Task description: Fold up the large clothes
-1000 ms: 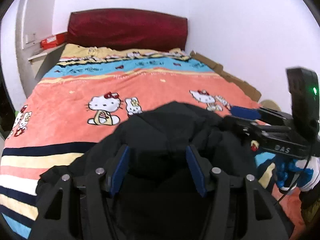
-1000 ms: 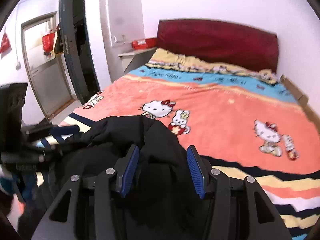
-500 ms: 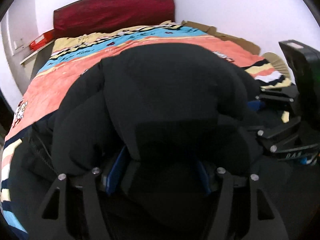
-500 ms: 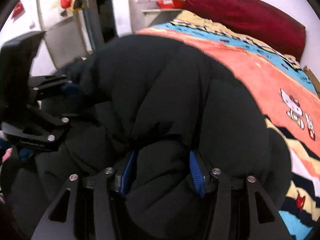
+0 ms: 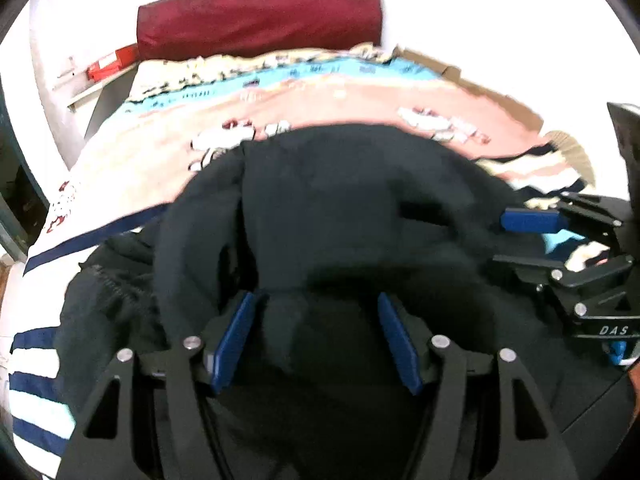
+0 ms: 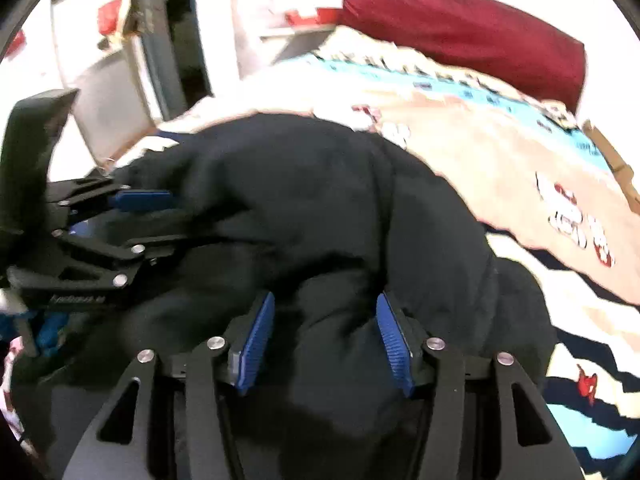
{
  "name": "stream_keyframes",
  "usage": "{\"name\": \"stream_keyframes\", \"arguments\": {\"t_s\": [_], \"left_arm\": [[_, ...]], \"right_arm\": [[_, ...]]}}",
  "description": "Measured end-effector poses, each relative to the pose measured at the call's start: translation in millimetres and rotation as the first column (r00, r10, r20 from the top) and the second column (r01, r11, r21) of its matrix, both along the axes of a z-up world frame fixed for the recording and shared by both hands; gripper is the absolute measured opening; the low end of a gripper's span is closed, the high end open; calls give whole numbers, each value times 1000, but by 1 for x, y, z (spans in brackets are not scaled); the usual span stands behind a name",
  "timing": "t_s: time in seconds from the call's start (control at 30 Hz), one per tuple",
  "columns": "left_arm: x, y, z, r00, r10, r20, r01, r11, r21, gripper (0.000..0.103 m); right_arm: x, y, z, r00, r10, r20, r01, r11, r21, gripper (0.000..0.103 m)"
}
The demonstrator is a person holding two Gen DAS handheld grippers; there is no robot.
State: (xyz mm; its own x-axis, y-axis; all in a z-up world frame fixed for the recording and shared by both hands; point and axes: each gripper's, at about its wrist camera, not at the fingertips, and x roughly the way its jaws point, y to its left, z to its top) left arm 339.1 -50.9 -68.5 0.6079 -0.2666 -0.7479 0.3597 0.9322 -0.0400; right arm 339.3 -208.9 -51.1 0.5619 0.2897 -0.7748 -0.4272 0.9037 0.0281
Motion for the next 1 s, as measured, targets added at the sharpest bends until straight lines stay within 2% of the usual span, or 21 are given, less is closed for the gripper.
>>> {"name": "stream_keyframes", "arguments": {"t_s": [0.1, 0.13, 0.2, 0.33, 0.43, 0.53, 0.63, 0.77, 1.0], "left_arm": [[-17, -3, 8, 999, -39, 15, 39, 999, -22, 62], [-15, -7, 3, 999, -45, 3, 45, 999, -4, 62], [-6, -15, -13, 999, -38, -37, 39, 999, 26, 62], [1, -25, -46, 997, -40, -70, 45, 997, 67, 62], [2, -29, -61, 997, -34, -65, 39, 996, 80, 63], [3, -31, -63, 998, -19, -62, 25, 995, 96, 63], [-7, -35, -51, 999, 13, -34, -9, 994, 108, 63], [-38, -37, -20, 997, 66, 47, -71, 990, 124, 63], [-102, -34, 40, 979, 94, 181, -119, 985, 129, 63]], "right_arm": [[-14, 1, 7, 999, 46, 16, -46, 999, -9, 57], [-13, 5, 3, 998, 54, 9, -54, 998, -24, 57], [2, 5, -10, 999, 41, -16, -41, 998, -53, 57], [23, 6, -49, 995, 19, -100, -25, 998, -59, 57], [31, 6, -77, 990, 25, -140, -35, 997, -66, 57], [38, 0, -84, 988, 13, -157, -18, 999, -36, 57], [35, 3, -74, 988, -3, -156, -6, 998, -60, 57], [16, 0, -43, 995, -18, -100, 11, 997, -77, 58], [-38, -16, 16, 998, -57, -11, 57, 998, -31, 59]]}}
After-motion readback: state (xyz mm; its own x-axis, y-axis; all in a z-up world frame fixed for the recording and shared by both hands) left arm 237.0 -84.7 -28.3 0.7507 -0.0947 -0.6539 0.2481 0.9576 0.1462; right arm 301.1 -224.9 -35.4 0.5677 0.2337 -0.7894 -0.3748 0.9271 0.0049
